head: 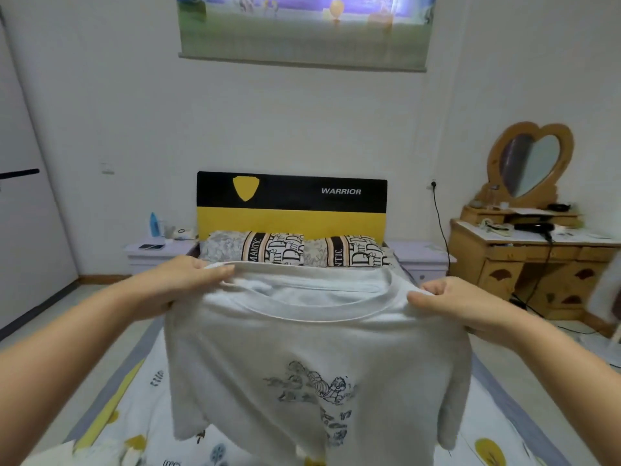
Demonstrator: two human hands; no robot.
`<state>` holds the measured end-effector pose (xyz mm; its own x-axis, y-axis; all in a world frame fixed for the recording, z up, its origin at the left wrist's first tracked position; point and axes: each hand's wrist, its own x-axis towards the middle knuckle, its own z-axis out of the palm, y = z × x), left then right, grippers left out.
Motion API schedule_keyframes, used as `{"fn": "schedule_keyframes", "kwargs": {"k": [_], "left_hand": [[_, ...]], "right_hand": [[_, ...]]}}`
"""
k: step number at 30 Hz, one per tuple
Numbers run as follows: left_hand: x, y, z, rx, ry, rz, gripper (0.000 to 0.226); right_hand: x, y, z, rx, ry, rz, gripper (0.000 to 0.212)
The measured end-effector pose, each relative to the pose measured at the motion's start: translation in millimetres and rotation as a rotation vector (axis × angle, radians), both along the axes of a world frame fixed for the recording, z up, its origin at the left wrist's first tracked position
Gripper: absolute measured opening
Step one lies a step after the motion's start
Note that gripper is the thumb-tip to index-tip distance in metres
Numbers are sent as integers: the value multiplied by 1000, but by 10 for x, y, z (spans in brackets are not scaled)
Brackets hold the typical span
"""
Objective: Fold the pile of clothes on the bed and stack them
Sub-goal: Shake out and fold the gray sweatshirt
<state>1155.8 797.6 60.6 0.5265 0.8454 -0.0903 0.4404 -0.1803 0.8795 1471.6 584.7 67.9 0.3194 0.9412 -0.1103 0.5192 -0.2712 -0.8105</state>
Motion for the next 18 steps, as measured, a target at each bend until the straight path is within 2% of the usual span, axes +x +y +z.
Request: {"fn": "schedule_keyframes", "kwargs": {"k": [2,4,6,8,10,13,18], "left_hand": [[-183,48,29,-152,4,-268,48],[-286,84,21,-189,53,-360,28],[-296,65,-58,-77,105,-275,6],[-251,22,-230,105,66,-137,19],[-188,-100,-382,203,-36,34,29],[-162,-227,-532,350,-71,255,37],[-316,-477,-560,497,-4,298,32]], "right_hand": [[123,-92,4,-59,-21,29,18],[190,-109,-63,12,-131,-52,20],[164,-77,-171,174,-206,-183,22],[74,-50,-271,321,-252,-287,24],[-5,-36,-368,428,-271,-348,23],[-96,-82,-428,474,-360,-378,22],[-232,-370,-301,488,-578,-336,25]]}}
